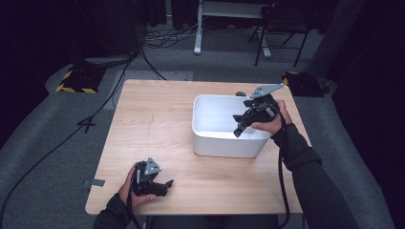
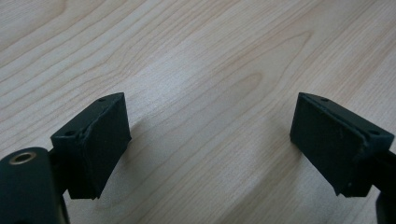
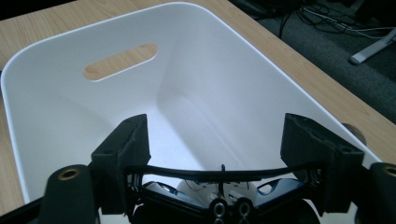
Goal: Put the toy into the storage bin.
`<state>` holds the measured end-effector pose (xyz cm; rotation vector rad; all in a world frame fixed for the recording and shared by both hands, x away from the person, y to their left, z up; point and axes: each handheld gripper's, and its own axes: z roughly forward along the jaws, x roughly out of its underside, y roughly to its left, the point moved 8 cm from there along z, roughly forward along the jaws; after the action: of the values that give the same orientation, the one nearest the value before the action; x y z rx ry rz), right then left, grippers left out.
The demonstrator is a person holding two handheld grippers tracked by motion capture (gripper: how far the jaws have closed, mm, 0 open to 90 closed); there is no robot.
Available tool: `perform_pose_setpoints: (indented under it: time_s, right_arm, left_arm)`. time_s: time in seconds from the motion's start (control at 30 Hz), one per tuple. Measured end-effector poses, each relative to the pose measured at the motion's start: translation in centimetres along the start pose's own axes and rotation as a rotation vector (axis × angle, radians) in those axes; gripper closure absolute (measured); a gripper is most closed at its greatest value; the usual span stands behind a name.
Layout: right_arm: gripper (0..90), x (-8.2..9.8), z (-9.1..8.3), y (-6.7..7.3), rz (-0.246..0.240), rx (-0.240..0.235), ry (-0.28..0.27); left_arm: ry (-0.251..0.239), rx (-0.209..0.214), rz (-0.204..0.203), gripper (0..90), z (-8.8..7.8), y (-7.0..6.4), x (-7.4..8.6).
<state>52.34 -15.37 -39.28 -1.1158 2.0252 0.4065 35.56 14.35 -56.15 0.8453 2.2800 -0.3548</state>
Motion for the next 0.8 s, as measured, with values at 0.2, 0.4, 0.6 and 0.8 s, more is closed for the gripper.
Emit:
perform_pose_setpoints:
  time_s: [0.2, 0.4, 0.6, 0.8]
  right_arm:
    - [24.8, 0.6, 0.5, -0.1, -0.021, 0.003, 0.074]
    - [24.8, 1.2, 0.4, -0.2, -0.049, 0.006, 0.137]
    - [24.8, 2.6, 0.4, -0.5, -0.088, -0.009, 0.201]
    - [24.7, 3.5, 0.0, -0.9, -0.098, -0.026, 0.229]
  left_arm:
    - [0.0, 0.001, 0.0, 12.4, 0.0, 0.0, 0.0]
    - [-0.002, 0.003, 0.0, 12.4, 0.0, 0.0, 0.0]
    - [0.0, 0.003, -0.002, 12.4, 0.0, 0.0, 0.0]
    - [-0.001, 0.004, -0.001, 12.4, 0.0, 0.0, 0.0]
